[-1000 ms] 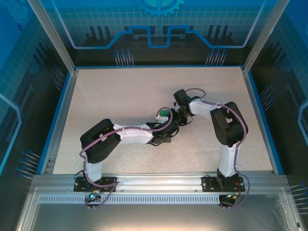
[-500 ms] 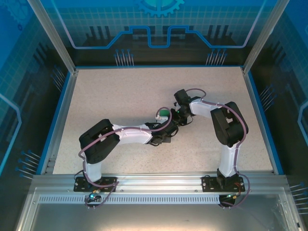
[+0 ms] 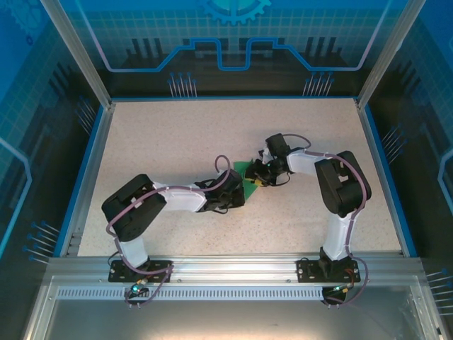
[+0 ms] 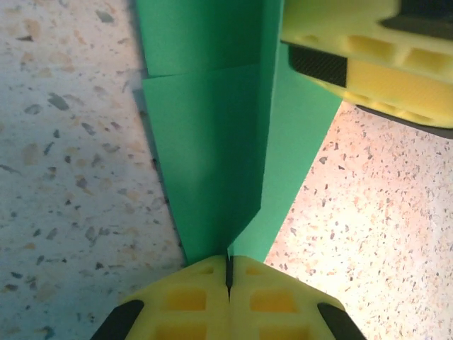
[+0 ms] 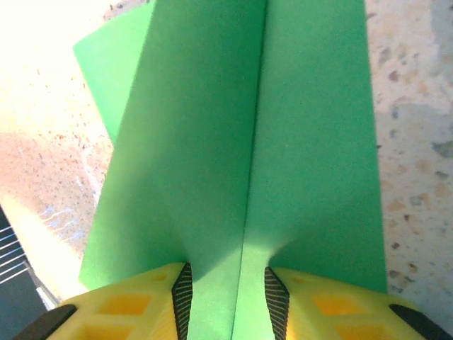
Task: Fold a paper plane with a square sheet of paper (pick it up from the middle)
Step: Fourth fold the wing at the center of the table.
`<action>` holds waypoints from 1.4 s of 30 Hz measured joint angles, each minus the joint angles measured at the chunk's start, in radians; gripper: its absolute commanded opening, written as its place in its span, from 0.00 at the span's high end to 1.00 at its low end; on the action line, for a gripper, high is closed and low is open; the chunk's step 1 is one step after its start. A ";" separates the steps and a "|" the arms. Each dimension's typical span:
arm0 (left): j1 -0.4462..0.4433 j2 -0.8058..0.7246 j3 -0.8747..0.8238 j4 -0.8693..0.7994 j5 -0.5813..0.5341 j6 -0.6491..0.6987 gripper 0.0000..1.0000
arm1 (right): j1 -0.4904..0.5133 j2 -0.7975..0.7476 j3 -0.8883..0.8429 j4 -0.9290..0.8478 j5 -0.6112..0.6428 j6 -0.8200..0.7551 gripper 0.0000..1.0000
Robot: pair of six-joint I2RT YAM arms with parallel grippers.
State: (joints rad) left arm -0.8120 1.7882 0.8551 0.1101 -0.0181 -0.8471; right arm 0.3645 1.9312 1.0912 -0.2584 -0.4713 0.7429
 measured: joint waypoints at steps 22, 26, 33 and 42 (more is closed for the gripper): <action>0.090 -0.002 -0.135 0.262 0.192 -0.142 1.00 | -0.011 -0.073 -0.108 0.093 -0.008 -0.071 0.71; 0.096 -0.001 -0.141 0.277 0.193 -0.170 1.00 | 0.003 -0.091 -0.114 0.101 -0.008 -0.095 0.75; 0.106 0.006 -0.154 0.313 0.200 -0.211 1.00 | 0.060 -0.090 -0.097 0.100 -0.010 -0.124 0.76; 0.114 0.019 -0.159 0.343 0.211 -0.255 1.00 | 0.090 -0.053 -0.057 0.095 -0.024 -0.146 0.80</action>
State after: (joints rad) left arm -0.6975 1.8072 0.6964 0.4530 0.1925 -1.1023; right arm 0.4541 1.8782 1.0344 -0.1638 -0.4957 0.5972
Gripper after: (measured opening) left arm 0.066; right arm 0.206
